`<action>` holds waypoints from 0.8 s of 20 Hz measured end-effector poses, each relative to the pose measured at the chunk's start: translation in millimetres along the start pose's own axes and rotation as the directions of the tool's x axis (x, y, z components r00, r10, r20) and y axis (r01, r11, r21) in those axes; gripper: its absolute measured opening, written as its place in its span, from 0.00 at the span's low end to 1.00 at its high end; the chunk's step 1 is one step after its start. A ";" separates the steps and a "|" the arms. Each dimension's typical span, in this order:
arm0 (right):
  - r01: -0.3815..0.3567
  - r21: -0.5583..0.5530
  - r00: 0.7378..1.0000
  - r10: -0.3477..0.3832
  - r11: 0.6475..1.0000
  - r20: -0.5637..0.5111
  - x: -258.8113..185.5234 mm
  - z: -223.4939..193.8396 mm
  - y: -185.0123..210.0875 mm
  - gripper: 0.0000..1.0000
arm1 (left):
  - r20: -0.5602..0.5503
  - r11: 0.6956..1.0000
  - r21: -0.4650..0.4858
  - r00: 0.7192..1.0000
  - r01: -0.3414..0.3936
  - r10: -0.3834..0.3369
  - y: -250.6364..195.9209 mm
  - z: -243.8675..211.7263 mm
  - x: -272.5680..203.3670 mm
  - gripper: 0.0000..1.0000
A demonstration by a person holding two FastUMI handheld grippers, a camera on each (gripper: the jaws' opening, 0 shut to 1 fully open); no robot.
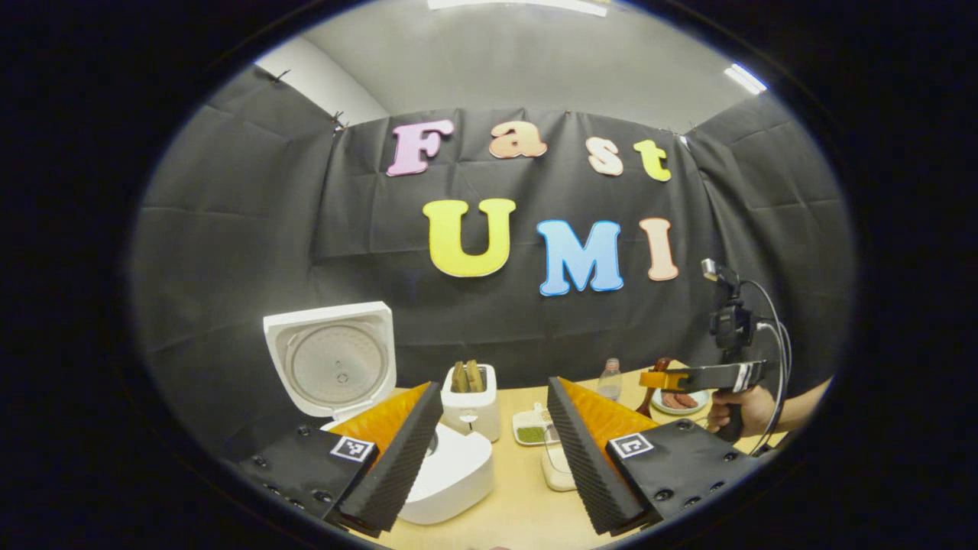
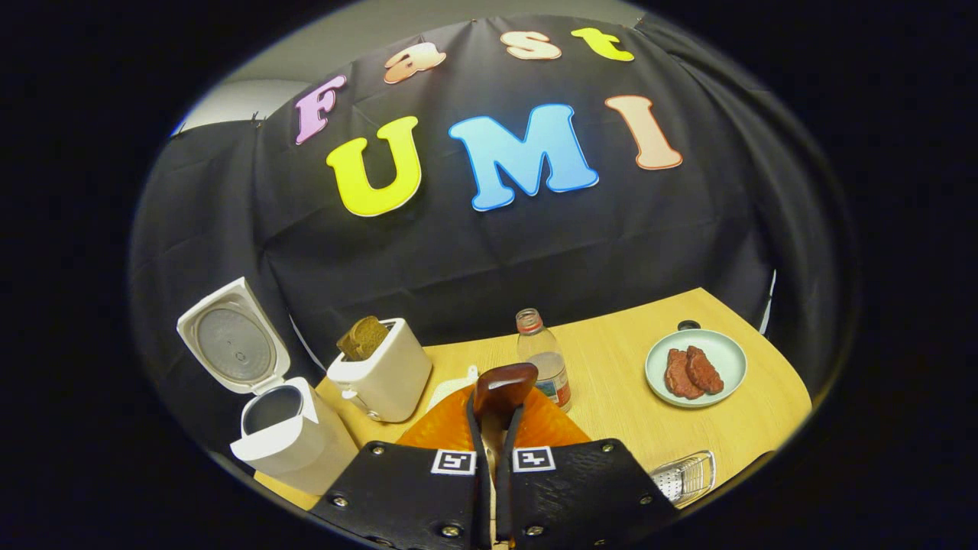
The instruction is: Close the left gripper, press the button to open the rice cooker; take a wooden spoon from the chopstick holder with the right hand, scoop a spoonful of rice and pour it into the rice cooker, then put the wooden spoon back into the chopstick holder.
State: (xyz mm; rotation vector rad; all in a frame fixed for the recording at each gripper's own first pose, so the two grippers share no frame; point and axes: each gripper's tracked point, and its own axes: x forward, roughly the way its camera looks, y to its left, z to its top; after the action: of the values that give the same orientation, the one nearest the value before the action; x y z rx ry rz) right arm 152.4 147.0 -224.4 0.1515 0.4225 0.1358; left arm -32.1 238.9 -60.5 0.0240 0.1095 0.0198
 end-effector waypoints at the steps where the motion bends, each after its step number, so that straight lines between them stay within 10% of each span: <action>1: 0.024 -0.023 1.000 -0.024 0.999 -0.005 10.0 -6.8 -1.9 0.04 | -0.007 1.000 -0.007 1.000 -0.003 0.003 7.0 -3.2 1.1 0.96; 9: 0.053 -0.123 0.997 -0.059 0.991 -0.051 70.6 -53.8 14.7 0.03 | -0.057 0.998 -0.045 0.998 -0.042 0.040 49.0 -29.7 18.3 0.96; 16: -0.077 0.013 0.991 0.078 0.997 -0.111 60.9 -73.6 67.6 0.04 | -0.091 0.995 -0.064 0.994 -0.071 0.065 65.4 -44.5 28.8 0.96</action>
State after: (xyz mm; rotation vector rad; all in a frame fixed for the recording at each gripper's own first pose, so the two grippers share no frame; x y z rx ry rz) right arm 170.0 231.8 -303.1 0.1694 0.5289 0.2201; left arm -9.6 305.8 -106.3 -0.0401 0.1971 0.0929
